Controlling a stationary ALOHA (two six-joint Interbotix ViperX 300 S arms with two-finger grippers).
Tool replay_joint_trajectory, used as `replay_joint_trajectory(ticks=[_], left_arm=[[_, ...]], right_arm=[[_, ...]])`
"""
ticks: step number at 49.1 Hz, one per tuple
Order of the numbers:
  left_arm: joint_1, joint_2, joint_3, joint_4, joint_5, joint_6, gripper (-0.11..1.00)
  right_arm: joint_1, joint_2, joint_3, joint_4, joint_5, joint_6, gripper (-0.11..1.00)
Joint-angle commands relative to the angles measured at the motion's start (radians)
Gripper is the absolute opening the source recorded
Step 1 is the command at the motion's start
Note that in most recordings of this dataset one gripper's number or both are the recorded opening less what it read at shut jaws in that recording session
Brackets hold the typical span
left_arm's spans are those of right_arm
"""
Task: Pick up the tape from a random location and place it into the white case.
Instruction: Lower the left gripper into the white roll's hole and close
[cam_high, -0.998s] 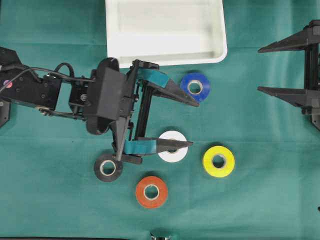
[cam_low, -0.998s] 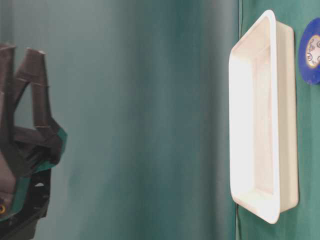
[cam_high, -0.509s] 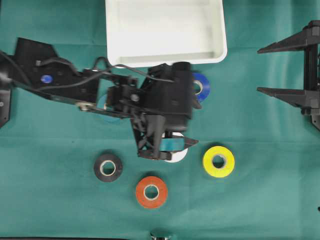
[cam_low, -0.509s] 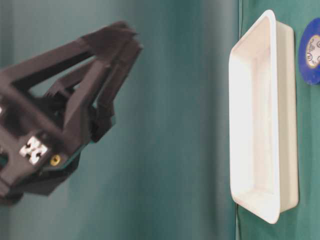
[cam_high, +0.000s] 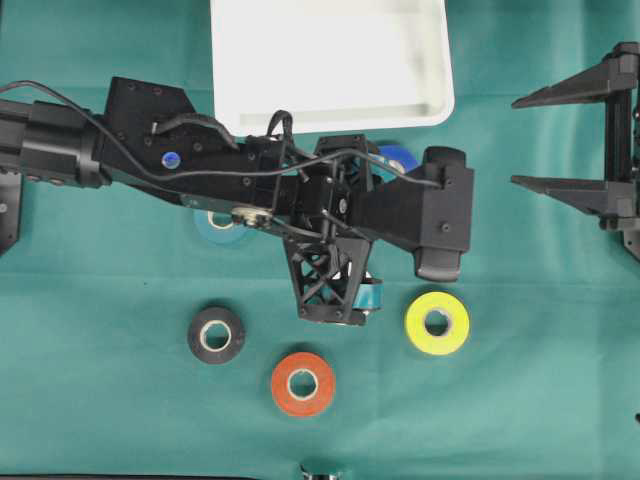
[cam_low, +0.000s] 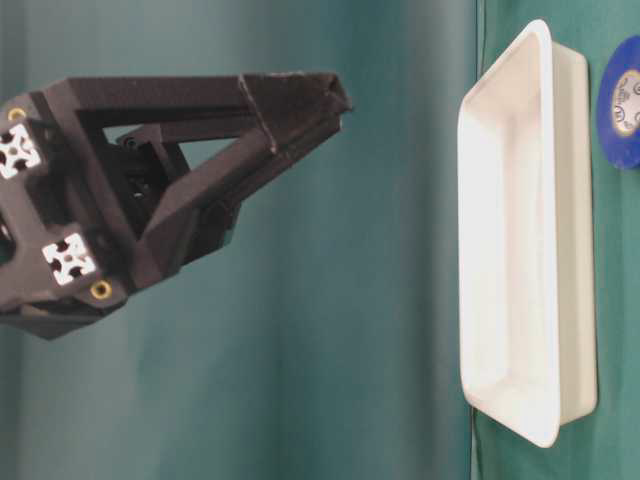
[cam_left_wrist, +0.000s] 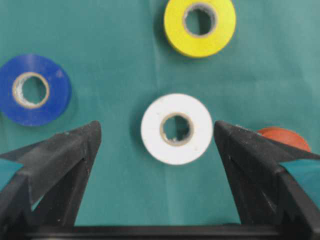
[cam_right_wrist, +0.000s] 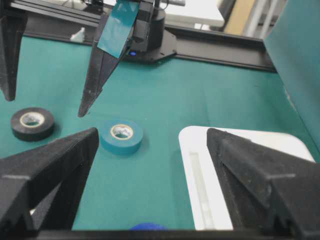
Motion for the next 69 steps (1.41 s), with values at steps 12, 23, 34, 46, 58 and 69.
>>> replay_joint_trajectory(ticks=[12,23,34,46,58,69], left_arm=[[-0.002,-0.018,-0.023,0.006,0.002,-0.003,0.99],[-0.002,-0.018,-0.021,0.008,0.002,-0.003,0.99],[-0.002,-0.015,0.000,0.009,-0.026,-0.003,0.99],[-0.006,0.005,0.112,0.009,-0.127,-0.008,0.99],[-0.012,0.009,0.212,0.009,-0.255,-0.025,0.99],[-0.018,0.051,0.258,0.009,-0.318,-0.040,0.99]], right_arm=[[-0.002,0.008,-0.025,-0.002,-0.005,-0.002,0.90],[-0.002,0.011,-0.028,-0.002,-0.003,-0.002,0.90],[-0.002,0.012,-0.028,-0.002,0.002,-0.002,0.90],[-0.002,0.012,-0.028,-0.002,0.015,0.000,0.90],[-0.002,0.014,-0.028,-0.002,0.014,0.000,0.90],[-0.002,0.018,-0.026,-0.002,0.014,-0.002,0.90]])
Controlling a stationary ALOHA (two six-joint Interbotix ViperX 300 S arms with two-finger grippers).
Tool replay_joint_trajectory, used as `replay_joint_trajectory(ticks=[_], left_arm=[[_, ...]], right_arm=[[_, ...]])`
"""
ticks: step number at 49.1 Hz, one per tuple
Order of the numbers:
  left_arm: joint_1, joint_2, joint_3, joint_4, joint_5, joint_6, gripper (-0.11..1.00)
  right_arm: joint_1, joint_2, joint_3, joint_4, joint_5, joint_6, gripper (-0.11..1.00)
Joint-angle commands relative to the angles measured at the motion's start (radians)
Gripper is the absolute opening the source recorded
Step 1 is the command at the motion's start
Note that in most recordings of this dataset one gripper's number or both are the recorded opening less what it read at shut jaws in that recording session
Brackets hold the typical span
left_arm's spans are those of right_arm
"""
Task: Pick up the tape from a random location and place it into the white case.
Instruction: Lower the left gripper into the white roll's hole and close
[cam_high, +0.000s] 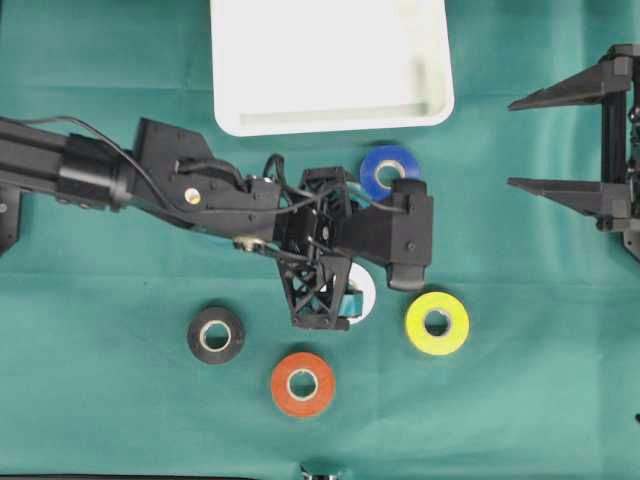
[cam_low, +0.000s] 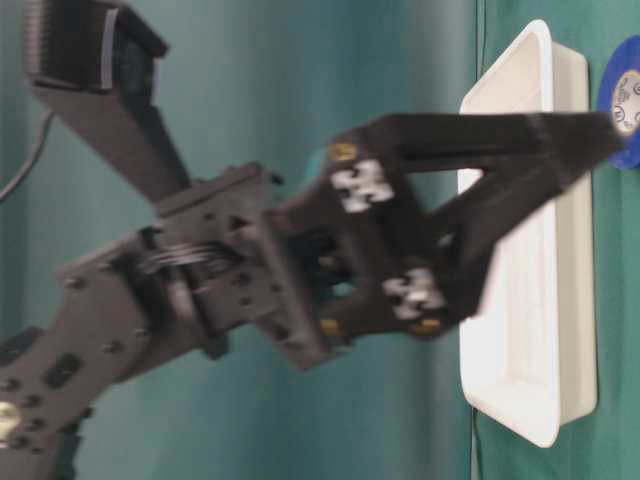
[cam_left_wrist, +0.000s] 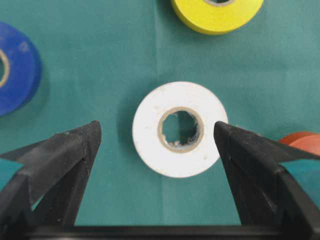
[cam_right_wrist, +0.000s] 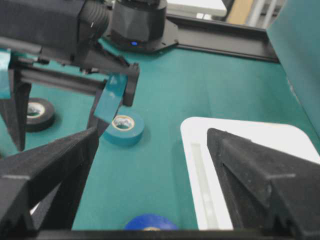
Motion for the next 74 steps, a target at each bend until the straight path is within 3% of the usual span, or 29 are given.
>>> replay_joint_trajectory(ticks=[1,34,74], left_arm=[[-0.003,0.003,-0.002,0.003,-0.020,0.000,0.99],[-0.005,0.123,0.052,0.005,-0.106,0.002,0.99],[0.000,0.129,0.058,0.005,-0.115,0.002,0.98]], right_arm=[[-0.002,0.008,-0.025,-0.002,-0.005,-0.002,0.90],[-0.002,0.025,-0.021,-0.002,-0.003,-0.002,0.90],[-0.002,0.032,-0.021,-0.002,-0.003,-0.002,0.90]])
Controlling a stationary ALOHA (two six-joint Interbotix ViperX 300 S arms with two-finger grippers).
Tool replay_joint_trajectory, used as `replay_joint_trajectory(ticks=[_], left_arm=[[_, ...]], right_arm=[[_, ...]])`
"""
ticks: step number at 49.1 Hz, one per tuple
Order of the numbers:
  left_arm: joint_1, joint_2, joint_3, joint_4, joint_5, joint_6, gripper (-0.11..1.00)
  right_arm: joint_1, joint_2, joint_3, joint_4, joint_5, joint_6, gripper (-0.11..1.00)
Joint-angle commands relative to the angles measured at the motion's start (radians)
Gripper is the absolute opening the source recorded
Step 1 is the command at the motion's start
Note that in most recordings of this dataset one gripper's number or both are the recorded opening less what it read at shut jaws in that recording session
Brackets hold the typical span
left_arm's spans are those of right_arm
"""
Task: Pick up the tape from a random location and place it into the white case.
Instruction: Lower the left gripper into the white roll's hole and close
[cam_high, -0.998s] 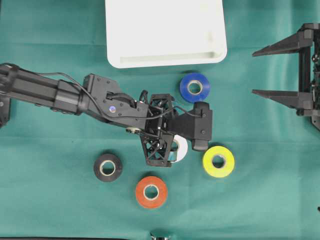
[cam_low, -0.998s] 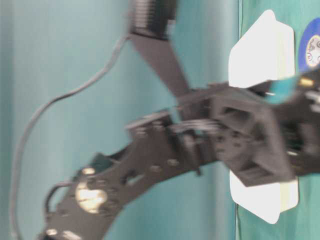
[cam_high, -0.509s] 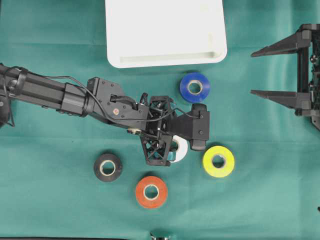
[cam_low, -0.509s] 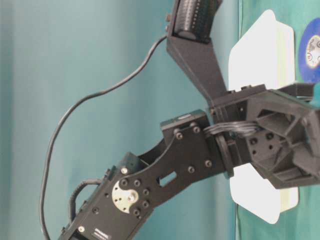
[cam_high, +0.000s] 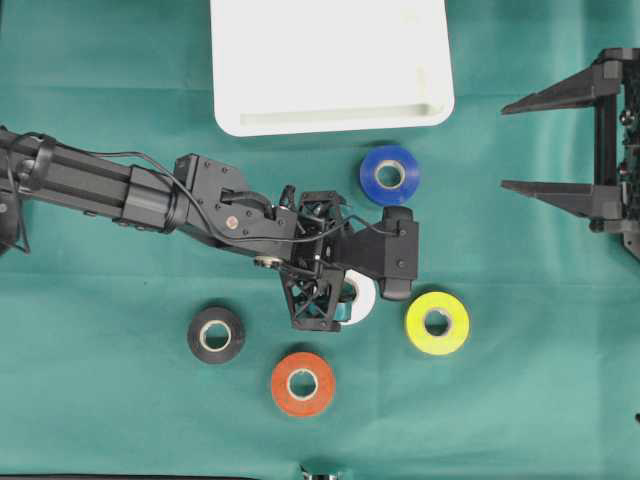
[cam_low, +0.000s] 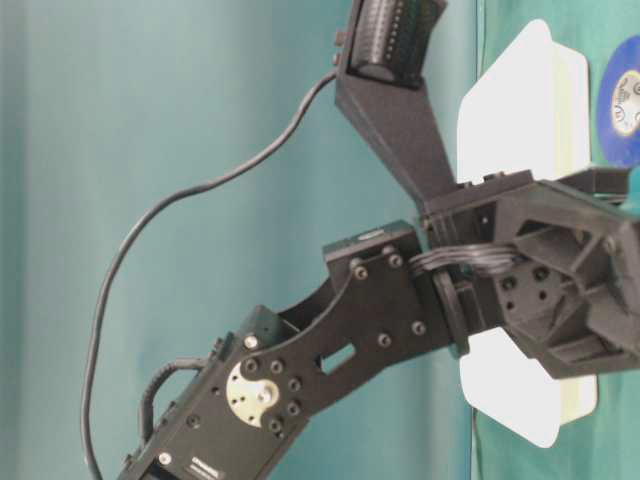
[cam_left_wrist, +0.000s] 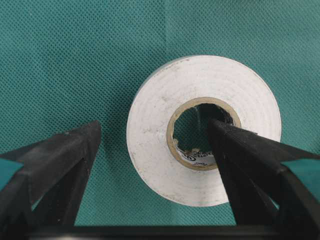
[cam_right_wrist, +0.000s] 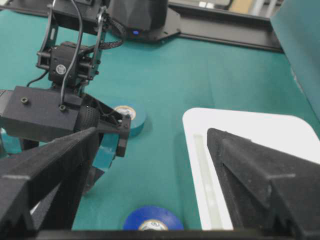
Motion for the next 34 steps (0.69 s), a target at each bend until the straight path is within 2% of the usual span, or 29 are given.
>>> replay_joint_trajectory(ticks=[1,7,9,12,19,22,34], left_arm=[[0.000,-0.017,-0.009,0.003,0.000,0.002,0.98],[0.000,-0.017,-0.011,0.003,0.003,0.003,0.95],[-0.003,-0.017,-0.009,0.003,0.008,0.003,0.89],[-0.006,-0.017,-0.011,0.003,0.018,0.003,0.76],[-0.009,-0.020,-0.014,0.002,0.021,0.000,0.35],[-0.009,-0.021,-0.015,0.002,0.021,-0.002,0.24],[-0.006,-0.023,-0.018,0.002,0.021,-0.015,0.24]], right_arm=[[-0.002,0.005,-0.021,-0.002,-0.003,-0.002,0.90],[-0.002,0.003,-0.021,-0.002,-0.003,-0.002,0.90],[-0.002,0.005,-0.021,-0.002,-0.003,-0.002,0.90],[-0.002,0.003,-0.021,-0.002,-0.003,-0.002,0.90],[-0.002,0.003,-0.021,-0.002,-0.003,-0.002,0.90],[-0.002,0.005,-0.021,-0.002,-0.003,-0.002,0.90],[-0.002,0.003,-0.021,-0.002,0.003,-0.002,0.90]])
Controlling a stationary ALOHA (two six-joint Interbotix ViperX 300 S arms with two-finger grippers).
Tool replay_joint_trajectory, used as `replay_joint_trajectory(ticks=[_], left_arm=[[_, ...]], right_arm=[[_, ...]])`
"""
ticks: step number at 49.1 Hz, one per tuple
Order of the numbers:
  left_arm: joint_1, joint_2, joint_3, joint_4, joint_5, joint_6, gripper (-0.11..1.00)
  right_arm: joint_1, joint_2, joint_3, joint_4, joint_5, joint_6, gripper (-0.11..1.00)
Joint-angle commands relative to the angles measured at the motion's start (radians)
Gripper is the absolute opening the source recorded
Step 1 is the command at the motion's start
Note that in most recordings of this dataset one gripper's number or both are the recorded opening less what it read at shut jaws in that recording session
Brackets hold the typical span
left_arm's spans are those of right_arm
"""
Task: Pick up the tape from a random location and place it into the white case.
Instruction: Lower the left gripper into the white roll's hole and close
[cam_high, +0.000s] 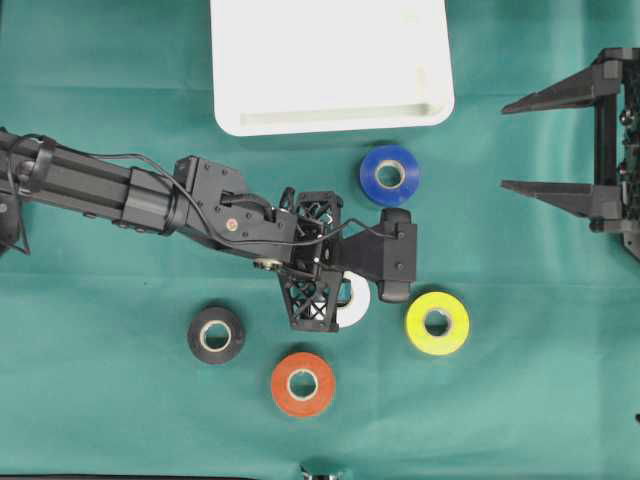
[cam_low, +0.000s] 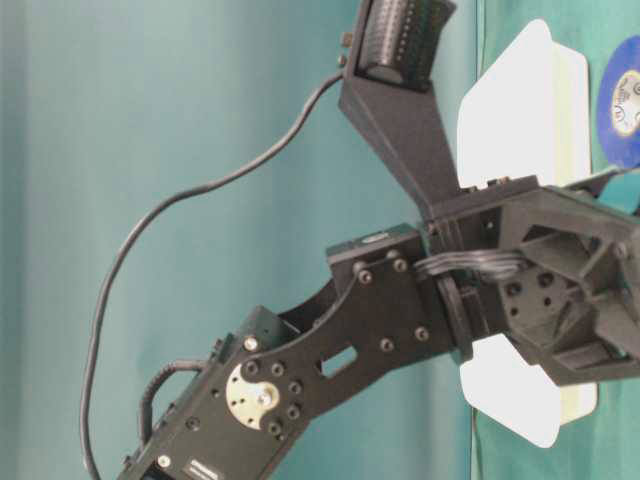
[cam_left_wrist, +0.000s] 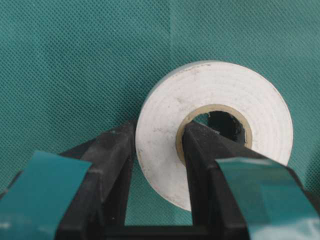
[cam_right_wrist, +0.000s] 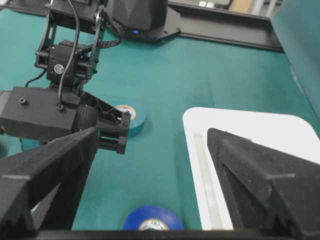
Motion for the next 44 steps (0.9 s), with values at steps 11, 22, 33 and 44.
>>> replay_joint_trajectory(ticks=[11,22,33,44], left_arm=[[-0.002,-0.023,-0.018,0.002,-0.003,-0.005,0.24],[-0.003,-0.066,-0.037,0.002,0.032,-0.011,0.24],[-0.002,-0.156,-0.064,0.002,0.112,-0.011,0.24],[-0.002,-0.229,-0.112,0.003,0.201,-0.011,0.24]], right_arm=[[0.000,0.003,-0.021,-0.002,-0.002,-0.002,0.90],[0.000,0.005,-0.021,-0.002,0.009,-0.002,0.90],[0.000,0.005,-0.021,-0.002,0.014,-0.002,0.90],[0.000,0.005,-0.021,-0.002,0.018,-0.002,0.90]])
